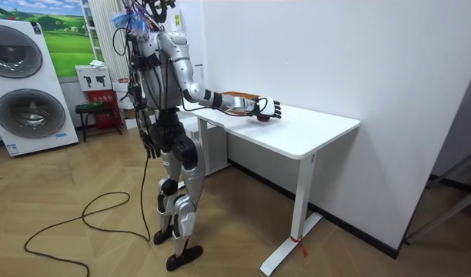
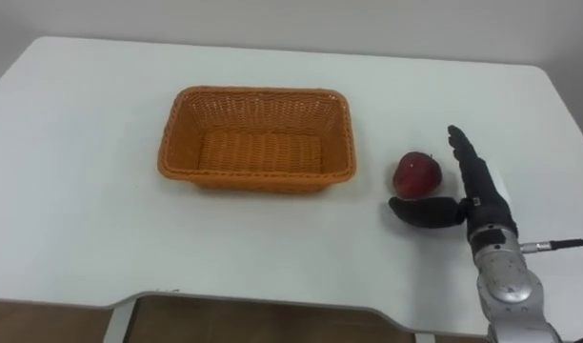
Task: Pick and place apple
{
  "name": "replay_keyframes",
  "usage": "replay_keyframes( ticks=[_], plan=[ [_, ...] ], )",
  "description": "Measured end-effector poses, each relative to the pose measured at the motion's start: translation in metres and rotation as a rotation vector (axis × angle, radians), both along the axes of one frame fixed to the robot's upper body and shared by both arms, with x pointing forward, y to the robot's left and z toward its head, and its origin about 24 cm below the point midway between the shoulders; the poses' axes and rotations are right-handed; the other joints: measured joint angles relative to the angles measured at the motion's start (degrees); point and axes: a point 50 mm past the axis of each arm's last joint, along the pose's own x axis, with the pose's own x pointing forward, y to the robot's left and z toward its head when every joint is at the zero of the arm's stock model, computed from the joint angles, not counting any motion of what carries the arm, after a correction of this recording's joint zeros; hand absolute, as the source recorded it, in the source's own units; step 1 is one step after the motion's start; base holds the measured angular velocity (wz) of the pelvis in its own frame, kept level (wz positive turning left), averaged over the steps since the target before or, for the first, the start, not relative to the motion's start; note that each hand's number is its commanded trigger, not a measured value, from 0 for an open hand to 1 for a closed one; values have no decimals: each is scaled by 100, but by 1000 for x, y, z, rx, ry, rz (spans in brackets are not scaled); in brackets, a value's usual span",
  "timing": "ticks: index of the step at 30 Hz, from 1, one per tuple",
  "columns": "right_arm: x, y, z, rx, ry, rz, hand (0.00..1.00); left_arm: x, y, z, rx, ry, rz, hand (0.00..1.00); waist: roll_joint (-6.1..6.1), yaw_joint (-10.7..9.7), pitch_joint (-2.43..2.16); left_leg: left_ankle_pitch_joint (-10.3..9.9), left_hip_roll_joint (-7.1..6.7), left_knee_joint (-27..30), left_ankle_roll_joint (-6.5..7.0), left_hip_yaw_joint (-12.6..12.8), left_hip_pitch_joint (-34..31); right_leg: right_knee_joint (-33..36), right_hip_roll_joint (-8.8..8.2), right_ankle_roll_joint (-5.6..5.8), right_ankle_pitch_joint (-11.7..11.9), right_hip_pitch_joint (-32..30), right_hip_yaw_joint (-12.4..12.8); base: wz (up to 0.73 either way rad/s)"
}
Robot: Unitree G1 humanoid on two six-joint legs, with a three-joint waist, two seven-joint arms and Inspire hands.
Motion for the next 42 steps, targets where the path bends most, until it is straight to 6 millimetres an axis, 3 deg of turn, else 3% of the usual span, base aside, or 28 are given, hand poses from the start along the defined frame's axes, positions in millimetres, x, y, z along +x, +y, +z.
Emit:
replay_keyframes(
  ticks=[1, 2, 3, 5, 15, 18, 23, 35, 38, 42],
  plan=[
    [0, 0, 0, -5, 6, 9, 7, 0, 0, 0, -5, 2, -1, 0, -8, 4, 1, 0, 0, 5, 0, 0, -4, 0, 0, 0, 0, -1, 0, 0],
    [0, 1, 0, -8, 8, 13, 53, 0, 0, 0, -7, 2, -1, 0, -10, 7, 0, 0, 0, 8, 0, 0, -6, 1, 0, 0, 0, -3, 0, 0],
    [0, 1, 0, -14, 11, 19, 57, 0, -1, 0, -10, 4, -1, 0, -12, 8, -1, 0, 0, 11, 0, 0, -7, 2, 0, 0, 0, -3, 0, 0],
    [1, 1, -1, -12, 16, 22, 100, -1, -1, 0, -12, 5, -1, 0, -15, 7, -3, 0, 0, 11, 0, -3, -5, 3, 1, 0, 0, 0, -1, 0],
    [10, -6, -2, -34, 60, 6, 100, -1, 3, 1, -4, 13, -1, 0, -153, -14, -10, 7, -7, -2, -9, -100, 44, -7, 0, 0, 0, 45, -54, 3],
    [15, -6, 1, -50, 64, 27, 100, -1, 4, 2, -5, 9, -4, 0, -130, -17, -2, 7, -5, 1, -9, -118, 38, -10, -4, 0, 0, 47, -70, 1],
    [15, -9, 4, -83, 73, 38, 100, 1, 4, 2, -5, 5, -5, 0, -59, 1, -46, 9, -8, -8, -9, -133, 57, -9, -6, 0, 0, 61, -85, 1],
    [15, -9, 3, -93, 85, 34, 100, 1, 4, 2, -6, 6, -6, 0, -57, 7, -33, 18, -11, -15, -19, -144, 120, -1, -2, 0, 0, 119, -108, 0],
    [18, -7, 12, -100, 43, 42, 100, 1, 3, 2, -9, 7, -6, 0, -45, 10, -35, 18, -10, -10, -18, -143, 116, 4, -4, 0, 0, 117, -100, 0],
    [29, 5, 47, -134, -125, 71, 100, 3, 3, 2, 0, 4, -15, 0, -19, -15, -27, 19, -10, -5, -18, -111, 106, 1, 1, 0, 0, 109, -103, 0]
  ],
)
